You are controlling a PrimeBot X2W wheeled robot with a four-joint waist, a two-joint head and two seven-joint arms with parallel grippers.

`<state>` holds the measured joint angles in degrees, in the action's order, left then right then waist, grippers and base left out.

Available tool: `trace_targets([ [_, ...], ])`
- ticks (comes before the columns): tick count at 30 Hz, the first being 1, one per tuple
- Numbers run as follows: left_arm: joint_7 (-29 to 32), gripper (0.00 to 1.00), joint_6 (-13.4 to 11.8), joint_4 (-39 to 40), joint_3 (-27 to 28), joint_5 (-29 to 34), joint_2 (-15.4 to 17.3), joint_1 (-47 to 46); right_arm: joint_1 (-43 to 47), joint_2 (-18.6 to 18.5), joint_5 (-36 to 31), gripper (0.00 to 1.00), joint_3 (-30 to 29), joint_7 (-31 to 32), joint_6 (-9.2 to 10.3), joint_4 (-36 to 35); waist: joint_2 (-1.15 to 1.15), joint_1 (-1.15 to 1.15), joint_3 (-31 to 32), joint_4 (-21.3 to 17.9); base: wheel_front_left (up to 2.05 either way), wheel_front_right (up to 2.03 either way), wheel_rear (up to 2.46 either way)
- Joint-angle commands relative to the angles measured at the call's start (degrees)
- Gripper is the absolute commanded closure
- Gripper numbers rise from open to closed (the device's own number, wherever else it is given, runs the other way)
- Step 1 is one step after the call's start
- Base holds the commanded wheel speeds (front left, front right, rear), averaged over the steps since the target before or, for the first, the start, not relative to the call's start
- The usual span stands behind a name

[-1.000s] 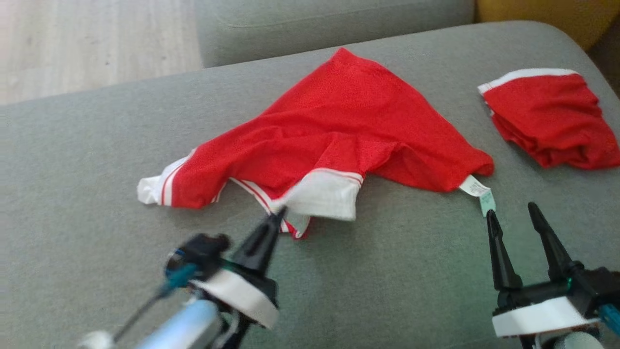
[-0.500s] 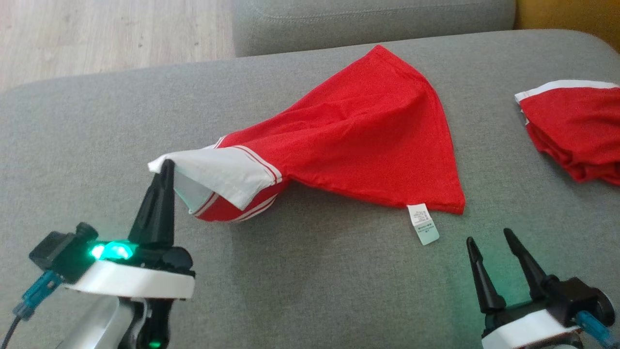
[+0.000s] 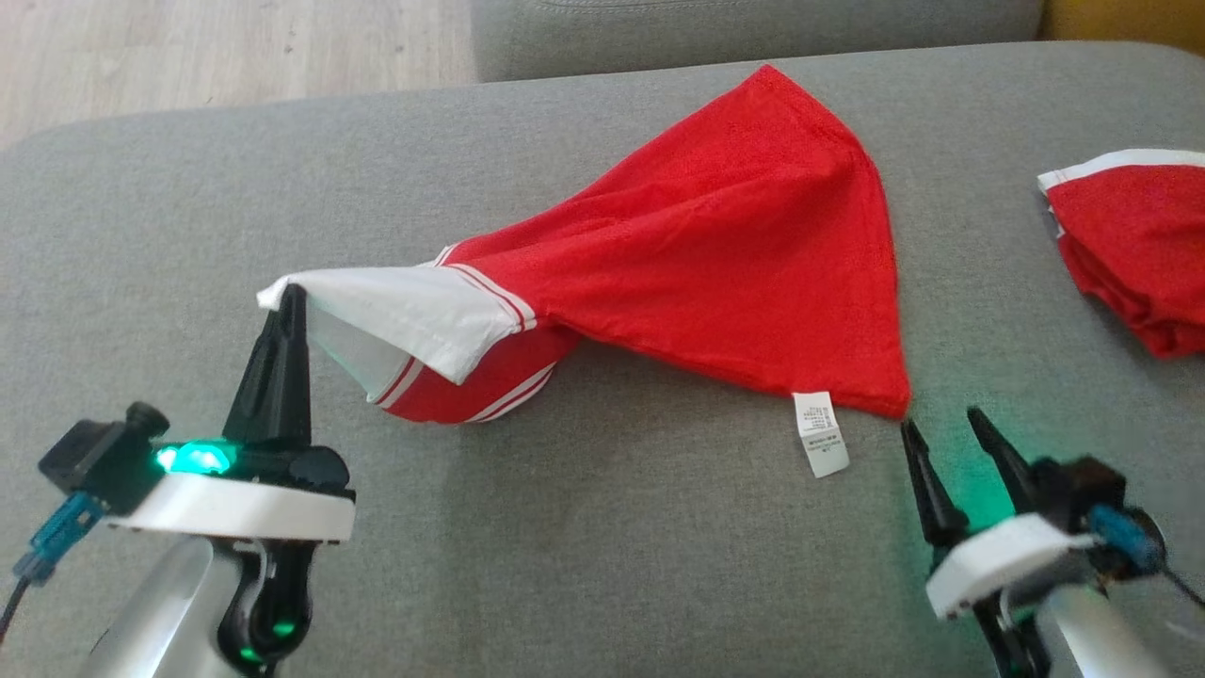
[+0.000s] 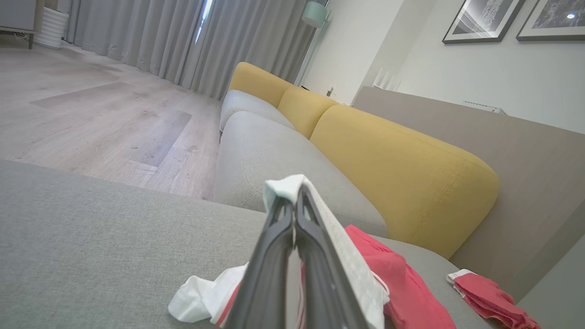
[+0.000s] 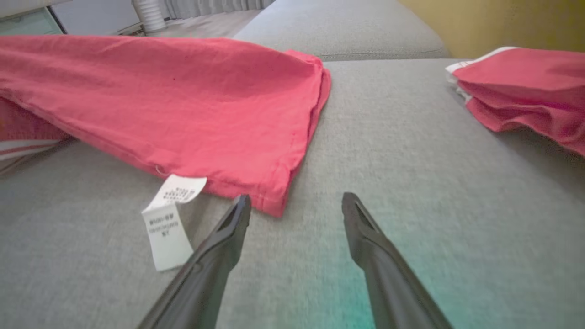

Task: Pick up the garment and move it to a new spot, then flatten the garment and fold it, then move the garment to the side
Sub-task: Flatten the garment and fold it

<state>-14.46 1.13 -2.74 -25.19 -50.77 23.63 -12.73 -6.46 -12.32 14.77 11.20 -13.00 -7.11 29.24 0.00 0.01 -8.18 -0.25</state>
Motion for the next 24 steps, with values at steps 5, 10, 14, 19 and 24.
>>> trace_targets([
  [5, -0.53, 1.00, 1.08, -0.29, 2.57, 1.37, 0.23, -4.29, -5.30, -1.33, 4.37, 0.00, 4.63, 0.10, -0.37, 3.12, 0.00, -0.01, -0.33, 1.33, 0.00, 0.00, 0.00],
  [10, -0.53, 1.00, 2.03, -1.88, 2.34, 1.69, -0.48, -5.38, -7.88, -2.47, 7.93, 0.31, 7.69, -0.28, -0.37, 7.19, 0.00, -0.01, -0.57, 2.39, 0.00, 0.00, 0.00],
  [14, -0.53, 1.00, 2.81, -2.98, 2.48, 1.78, -0.85, -6.01, -9.06, -2.79, 9.71, 0.62, 9.86, -1.30, -0.37, 9.13, 0.00, -0.01, -0.84, 2.95, 0.00, 0.00, 0.00],
  [19, -0.53, 1.00, 3.21, -3.51, 2.64, 2.01, -1.15, -6.15, -9.97, -2.63, 11.20, 0.95, 11.76, -1.77, -0.37, 10.60, 0.00, -0.01, -1.08, 3.12, 0.00, 0.00, 0.00],
  [24, -0.53, 1.00, 3.43, -3.91, 3.00, 2.13, -1.02, -6.11, -10.49, -3.44, 11.02, 1.00, 11.52, -1.96, -0.37, 9.24, 0.00, -0.01, -0.77, 3.06, 0.00, 0.00, 0.00],
])
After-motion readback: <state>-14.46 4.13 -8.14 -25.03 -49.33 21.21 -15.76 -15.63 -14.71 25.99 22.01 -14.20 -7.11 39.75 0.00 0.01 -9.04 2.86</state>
